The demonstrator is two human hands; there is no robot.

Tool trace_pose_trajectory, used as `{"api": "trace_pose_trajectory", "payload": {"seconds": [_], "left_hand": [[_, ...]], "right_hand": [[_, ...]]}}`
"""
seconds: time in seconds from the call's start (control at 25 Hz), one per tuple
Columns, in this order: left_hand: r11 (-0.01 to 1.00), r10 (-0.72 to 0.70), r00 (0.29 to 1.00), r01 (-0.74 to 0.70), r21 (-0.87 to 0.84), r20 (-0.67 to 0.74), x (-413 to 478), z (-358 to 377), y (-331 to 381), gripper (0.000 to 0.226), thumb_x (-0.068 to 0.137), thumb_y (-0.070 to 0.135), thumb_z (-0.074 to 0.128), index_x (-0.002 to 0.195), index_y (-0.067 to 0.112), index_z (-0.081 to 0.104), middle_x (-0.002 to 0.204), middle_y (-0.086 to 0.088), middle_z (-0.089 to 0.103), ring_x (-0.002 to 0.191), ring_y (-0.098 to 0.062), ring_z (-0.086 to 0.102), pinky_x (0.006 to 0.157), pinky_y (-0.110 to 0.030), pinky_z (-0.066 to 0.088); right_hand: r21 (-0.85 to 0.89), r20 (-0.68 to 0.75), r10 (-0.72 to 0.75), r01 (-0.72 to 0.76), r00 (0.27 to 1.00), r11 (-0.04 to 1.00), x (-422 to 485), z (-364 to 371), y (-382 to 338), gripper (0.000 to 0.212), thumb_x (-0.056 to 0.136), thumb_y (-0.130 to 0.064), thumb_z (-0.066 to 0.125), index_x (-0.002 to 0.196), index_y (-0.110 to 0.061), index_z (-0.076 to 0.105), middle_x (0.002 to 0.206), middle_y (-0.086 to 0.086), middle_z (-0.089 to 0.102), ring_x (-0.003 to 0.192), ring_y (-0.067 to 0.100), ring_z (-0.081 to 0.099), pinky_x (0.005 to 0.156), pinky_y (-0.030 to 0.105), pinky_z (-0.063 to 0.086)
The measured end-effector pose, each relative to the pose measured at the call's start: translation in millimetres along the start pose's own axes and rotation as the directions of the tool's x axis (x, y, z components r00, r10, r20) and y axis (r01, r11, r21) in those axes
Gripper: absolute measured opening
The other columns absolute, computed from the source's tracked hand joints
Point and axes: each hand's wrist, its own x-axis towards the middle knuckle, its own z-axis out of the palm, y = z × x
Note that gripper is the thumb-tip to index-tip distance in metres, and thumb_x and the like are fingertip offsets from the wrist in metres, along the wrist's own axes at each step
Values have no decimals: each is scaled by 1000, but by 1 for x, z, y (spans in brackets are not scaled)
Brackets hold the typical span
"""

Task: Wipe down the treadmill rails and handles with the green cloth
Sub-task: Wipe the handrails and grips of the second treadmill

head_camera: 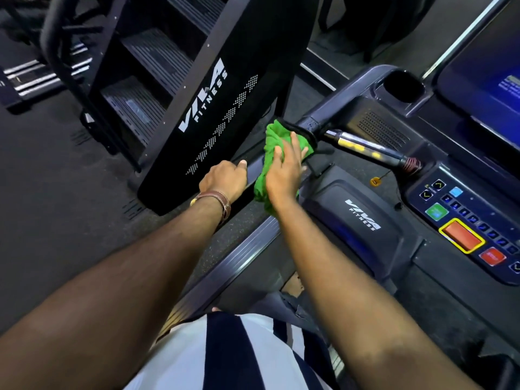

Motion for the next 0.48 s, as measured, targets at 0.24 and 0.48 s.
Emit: {"api": "trace_pose_trajectory", "payload": {"seconds": [0.24, 0.48], "left_hand": [[997, 12, 1000, -12, 70, -3, 1, 2, 10, 54, 93, 46, 26, 108, 9, 63, 114, -19, 62, 102, -39, 58, 79, -39, 43], [999, 53, 996, -53, -9, 67, 16, 5, 52, 51, 96, 38, 26, 110, 5, 63, 117, -23, 61, 105, -39, 57, 84, -39, 43]], "right_hand": [[-417, 575, -382, 661, 724, 624, 25, -28, -17, 31, 102, -37, 42, 119, -26, 65, 127, -7, 64, 142, 18, 35, 119, 50, 4], [-618, 497, -279, 561, 822, 551, 104, -39, -28, 40, 101, -44, 35, 98, -22, 67, 113, 5, 69, 126, 27, 52, 114, 51, 23]]}}
